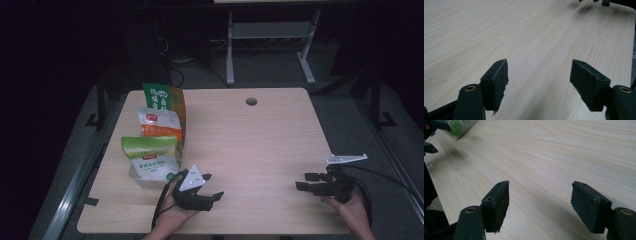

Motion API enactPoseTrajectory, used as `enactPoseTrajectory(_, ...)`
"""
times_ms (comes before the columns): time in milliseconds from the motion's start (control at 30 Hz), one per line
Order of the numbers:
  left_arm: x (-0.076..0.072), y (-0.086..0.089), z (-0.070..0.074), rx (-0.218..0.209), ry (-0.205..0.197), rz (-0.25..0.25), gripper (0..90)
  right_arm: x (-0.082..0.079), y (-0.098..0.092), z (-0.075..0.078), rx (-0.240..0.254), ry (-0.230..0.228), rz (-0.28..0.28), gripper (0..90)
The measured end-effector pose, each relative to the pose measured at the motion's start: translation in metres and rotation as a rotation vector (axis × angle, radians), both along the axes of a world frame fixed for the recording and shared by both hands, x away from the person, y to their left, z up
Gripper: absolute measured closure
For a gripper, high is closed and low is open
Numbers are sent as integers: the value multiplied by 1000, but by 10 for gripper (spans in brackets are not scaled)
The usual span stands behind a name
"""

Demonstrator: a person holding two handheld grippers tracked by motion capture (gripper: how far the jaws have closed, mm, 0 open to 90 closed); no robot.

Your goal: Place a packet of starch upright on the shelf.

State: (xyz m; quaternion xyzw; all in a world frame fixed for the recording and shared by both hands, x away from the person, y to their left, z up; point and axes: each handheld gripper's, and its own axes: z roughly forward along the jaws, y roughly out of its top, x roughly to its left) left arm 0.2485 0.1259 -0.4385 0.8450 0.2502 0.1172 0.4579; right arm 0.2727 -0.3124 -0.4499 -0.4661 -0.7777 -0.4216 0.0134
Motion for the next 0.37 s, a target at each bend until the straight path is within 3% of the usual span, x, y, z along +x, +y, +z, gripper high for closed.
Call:
enactPoseTrajectory(267, -3, 0, -1, 2, 1, -10, 301, -14, 7, 4, -35, -64, -2, 286)
enactPoseTrajectory(367, -4, -1, -1, -2, 0, -15, 301, -17, 12, 10, -18, -93, -15, 278)
